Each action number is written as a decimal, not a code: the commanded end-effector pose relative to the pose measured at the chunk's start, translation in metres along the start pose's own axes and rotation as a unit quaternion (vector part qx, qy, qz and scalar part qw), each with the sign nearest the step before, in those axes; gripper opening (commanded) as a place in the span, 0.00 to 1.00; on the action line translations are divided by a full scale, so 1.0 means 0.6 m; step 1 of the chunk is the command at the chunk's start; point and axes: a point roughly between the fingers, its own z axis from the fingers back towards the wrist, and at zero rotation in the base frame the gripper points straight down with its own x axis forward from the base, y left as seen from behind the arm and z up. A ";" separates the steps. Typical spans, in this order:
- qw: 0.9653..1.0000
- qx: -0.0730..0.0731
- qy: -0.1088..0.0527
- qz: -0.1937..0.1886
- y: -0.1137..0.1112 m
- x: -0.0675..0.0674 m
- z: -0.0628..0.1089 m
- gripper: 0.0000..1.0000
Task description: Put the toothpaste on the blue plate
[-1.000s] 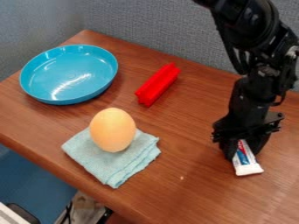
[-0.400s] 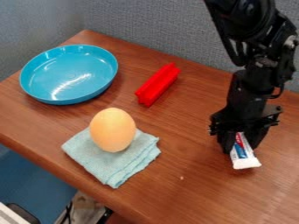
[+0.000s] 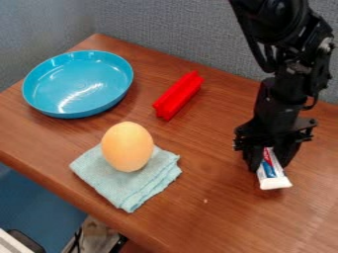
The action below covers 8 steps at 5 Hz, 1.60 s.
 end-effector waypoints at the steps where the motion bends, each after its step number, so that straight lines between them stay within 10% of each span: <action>1: 0.999 -0.036 -0.020 0.004 -0.004 0.018 0.050 0.00; 8: 0.999 -0.038 -0.013 -0.011 0.012 0.033 0.082 0.00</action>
